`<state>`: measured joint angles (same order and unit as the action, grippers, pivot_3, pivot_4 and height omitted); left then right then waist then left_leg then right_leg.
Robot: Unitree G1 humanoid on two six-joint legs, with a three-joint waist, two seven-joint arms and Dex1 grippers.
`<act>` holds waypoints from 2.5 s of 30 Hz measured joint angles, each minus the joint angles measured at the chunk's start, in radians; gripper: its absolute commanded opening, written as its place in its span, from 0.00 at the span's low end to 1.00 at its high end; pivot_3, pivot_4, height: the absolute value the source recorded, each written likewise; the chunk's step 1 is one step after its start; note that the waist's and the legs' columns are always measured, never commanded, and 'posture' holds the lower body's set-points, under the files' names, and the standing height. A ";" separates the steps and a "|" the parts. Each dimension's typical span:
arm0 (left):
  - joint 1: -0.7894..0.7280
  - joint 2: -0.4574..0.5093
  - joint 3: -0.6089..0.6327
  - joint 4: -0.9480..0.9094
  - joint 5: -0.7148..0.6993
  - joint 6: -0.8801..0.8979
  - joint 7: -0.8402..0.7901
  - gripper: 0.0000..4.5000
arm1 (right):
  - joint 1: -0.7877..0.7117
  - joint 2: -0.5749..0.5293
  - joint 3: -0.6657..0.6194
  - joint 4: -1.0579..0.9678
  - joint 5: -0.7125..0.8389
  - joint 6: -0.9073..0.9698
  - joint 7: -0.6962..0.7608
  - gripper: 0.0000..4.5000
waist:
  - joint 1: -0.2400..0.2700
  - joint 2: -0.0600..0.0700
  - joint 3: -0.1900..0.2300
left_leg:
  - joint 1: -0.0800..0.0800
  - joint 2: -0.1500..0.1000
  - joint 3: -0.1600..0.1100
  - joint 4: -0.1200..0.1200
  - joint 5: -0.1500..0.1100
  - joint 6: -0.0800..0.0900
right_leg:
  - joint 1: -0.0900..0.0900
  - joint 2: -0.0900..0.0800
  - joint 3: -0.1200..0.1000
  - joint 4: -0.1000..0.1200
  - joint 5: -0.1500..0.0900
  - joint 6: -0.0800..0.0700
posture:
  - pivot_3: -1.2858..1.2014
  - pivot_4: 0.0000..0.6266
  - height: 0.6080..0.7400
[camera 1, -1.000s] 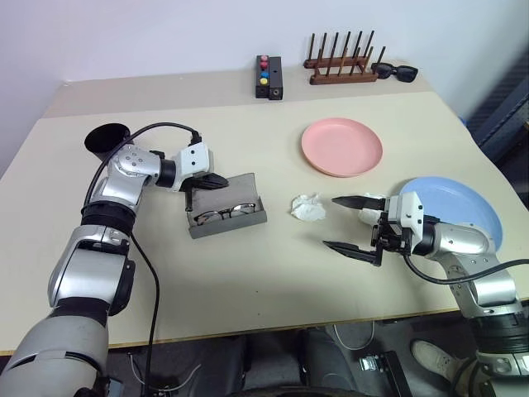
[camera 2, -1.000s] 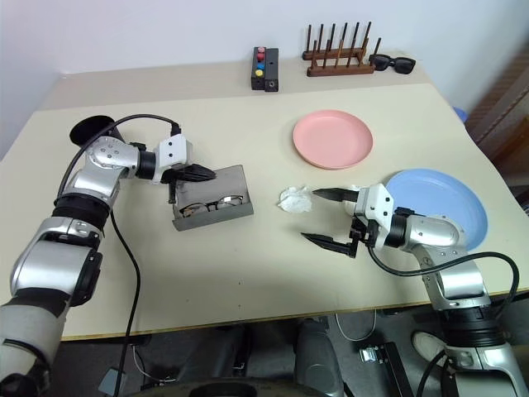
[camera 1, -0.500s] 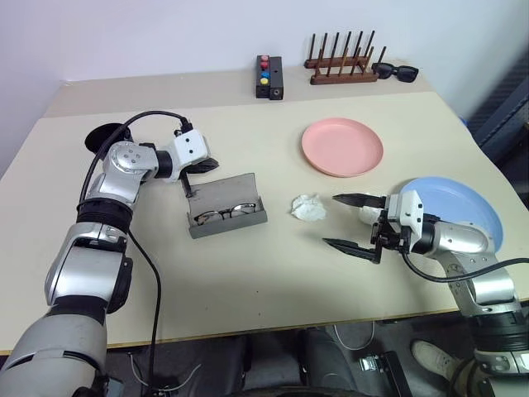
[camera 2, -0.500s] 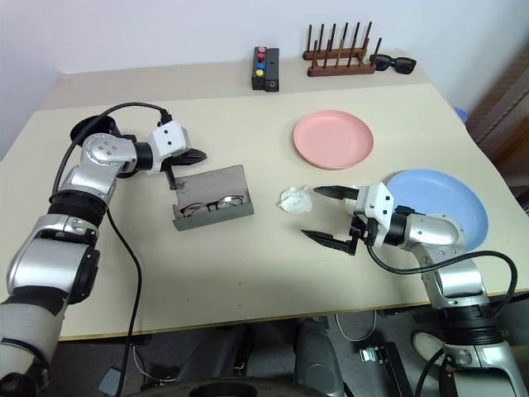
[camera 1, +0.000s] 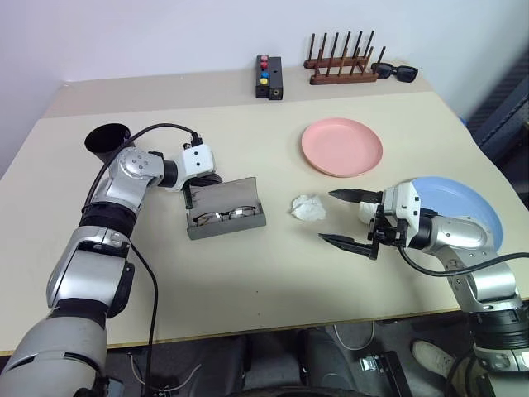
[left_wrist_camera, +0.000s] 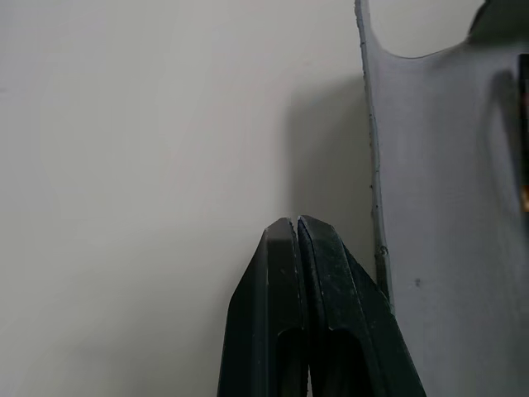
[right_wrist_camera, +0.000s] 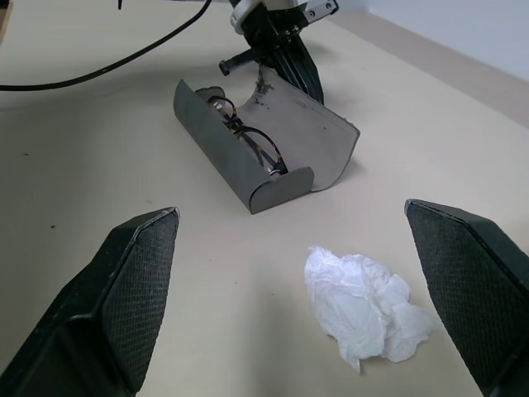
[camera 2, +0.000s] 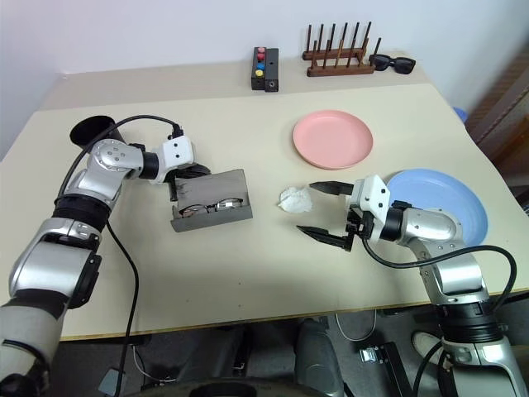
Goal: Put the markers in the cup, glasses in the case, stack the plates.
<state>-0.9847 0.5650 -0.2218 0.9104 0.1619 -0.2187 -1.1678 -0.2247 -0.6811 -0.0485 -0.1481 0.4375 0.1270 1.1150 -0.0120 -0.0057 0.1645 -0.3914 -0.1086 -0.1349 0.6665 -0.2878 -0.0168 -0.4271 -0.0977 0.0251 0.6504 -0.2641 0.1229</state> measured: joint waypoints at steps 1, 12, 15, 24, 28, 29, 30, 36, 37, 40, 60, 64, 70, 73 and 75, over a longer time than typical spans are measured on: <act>-0.007 0.000 0.001 0.000 -0.007 0.015 -0.025 0.01 | 0.000 0.000 0.000 -0.003 0.000 0.001 0.000 1.00 | 0.000 0.000 0.000 | 0.000 0.000 0.000 0.000 0.000 0.000 | 0.000 0.000 0.000 0.000 0.000 0.000 | 0.52 0.24 1.00; 0.060 0.086 0.015 -0.230 -0.146 0.189 -0.305 0.01 | 0.019 0.001 -0.004 0.005 -0.001 -0.027 0.011 1.00 | -0.004 0.000 0.000 | 0.000 0.000 0.000 0.000 0.000 0.000 | 0.000 0.000 0.000 0.000 0.000 0.000 | 0.52 0.24 1.00; 0.127 0.107 0.008 -0.305 -0.164 0.242 -0.352 0.01 | 0.017 0.002 -0.003 0.017 -0.003 -0.031 0.011 1.00 | -0.003 0.000 0.000 | 0.000 0.000 0.000 0.000 0.000 0.000 | 0.000 0.000 0.000 0.000 0.000 0.000 | 0.52 0.24 1.00; 0.203 0.116 0.009 -0.476 -0.200 0.344 -0.352 0.01 | 0.012 0.002 -0.001 0.028 -0.002 -0.040 0.024 1.00 | -0.001 0.000 0.000 | 0.000 0.000 0.000 0.000 0.000 0.000 | 0.000 0.000 0.000 0.000 0.000 0.000 | 0.52 0.24 1.00; 0.221 0.115 0.010 -0.501 -0.215 0.346 -0.326 0.01 | 0.017 -0.002 -0.008 0.030 0.000 -0.045 0.032 1.00 | 0.001 0.000 0.000 | 0.000 0.000 0.000 0.000 0.000 0.000 | 0.000 0.000 0.000 0.000 0.000 0.000 | 0.52 0.24 1.00; 0.220 0.112 0.011 -0.497 -0.216 0.346 -0.313 0.01 | 0.019 -0.003 -0.010 0.033 0.000 -0.045 0.032 1.00 | 0.002 0.000 0.000 | 0.000 0.000 0.000 0.000 0.000 0.000 | 0.000 0.000 0.000 0.000 0.000 0.000 | 0.52 0.24 1.00; 0.213 0.105 0.012 -0.484 -0.217 0.344 -0.296 0.01 | 0.020 -0.004 -0.010 0.038 -0.001 -0.045 0.032 1.00 | 0.002 0.000 0.000 | 0.000 0.000 0.000 0.000 0.000 0.000 | 0.000 0.000 0.000 0.000 0.000 0.000 | 0.52 0.24 1.00; 0.119 0.042 0.102 -0.393 -0.264 0.293 -0.165 0.01 | 0.015 -0.004 -0.010 0.076 -0.021 -0.037 0.003 1.00 | 0.002 0.000 0.000 | 0.000 0.000 0.000 0.001 0.000 0.000 | 0.000 0.000 0.000 0.000 0.000 0.000 | 0.52 0.24 1.00; 0.102 0.031 0.123 -0.393 -0.279 0.289 -0.140 0.01 | 0.011 -0.004 -0.010 0.080 -0.023 -0.030 -0.011 1.00 | 0.001 0.000 0.000 | 0.000 0.000 0.000 0.000 0.000 0.000 | 0.000 0.000 0.000 0.000 0.000 0.000 | 0.52 0.24 1.00; 0.087 0.005 0.173 -0.420 -0.325 0.292 -0.085 0.01 | 0.006 -0.003 -0.014 0.087 -0.029 -0.009 -0.052 1.00 | 0.000 0.000 0.000 | 0.000 0.000 0.000 0.000 0.000 0.000 | 0.000 0.000 0.000 0.000 0.000 0.000 | 0.52 0.24 1.00; 0.469 0.004 0.157 -1.079 -0.557 0.629 0.015 0.97 | 0.009 -0.113 -0.181 0.075 -0.090 0.317 -0.351 1.00 | 0.005 0.001 0.000 | 0.000 0.000 0.000 0.000 0.000 0.000 | 0.000 -0.001 0.001 0.000 0.000 0.000 | 0.52 0.24 1.00; 0.468 -0.004 0.145 -1.099 -0.544 0.623 0.057 0.97 | 0.012 -0.158 -0.249 0.070 -0.077 0.406 -0.376 1.00 | 0.006 0.001 -0.001 | 0.000 0.000 0.000 0.000 0.000 0.000 | 0.000 -0.001 0.001 -0.001 0.000 0.000 | 0.52 0.24 1.00; 0.460 -0.055 0.083 -1.066 -0.509 0.580 0.094 0.97 | 0.031 -0.212 -0.299 0.024 -0.060 0.566 -0.408 1.00 | 0.007 0.001 -0.001 | 0.000 0.001 0.001 -0.001 0.000 0.000 | 0.001 -0.001 0.002 -0.001 0.000 0.000 | 0.52 0.24 1.00; 0.444 -0.068 0.078 -1.038 -0.499 0.562 0.105 0.97 | 0.076 -0.212 -0.302 -0.060 -0.029 0.658 -0.410 1.00 | 0.008 0.001 -0.001 | 0.000 0.000 0.001 -0.001 0.000 0.000 | 0.001 -0.001 0.002 -0.001 0.000 0.000 | 0.52 0.24 1.00; 0.433 -0.072 0.077 -1.026 -0.494 0.551 0.108 0.97 | 0.103 -0.212 -0.302 -0.109 -0.010 0.706 -0.410 1.00 | 0.009 0.001 -0.001 | 0.000 0.000 0.001 0.000 0.000 0.000 | 0.001 -0.001 0.002 -0.001 0.000 0.000 | 0.52 0.24 1.00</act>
<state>-0.5520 0.4932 -0.1448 -0.1159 -0.3326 0.3319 -1.0598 -0.1217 -0.8935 -0.3504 -0.2572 0.4277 0.8329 0.7055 -0.0035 -0.0048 0.1640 -0.3911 -0.1083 -0.1340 0.6661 -0.2879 -0.0167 -0.4265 -0.0987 0.0267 0.6496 -0.2642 0.1227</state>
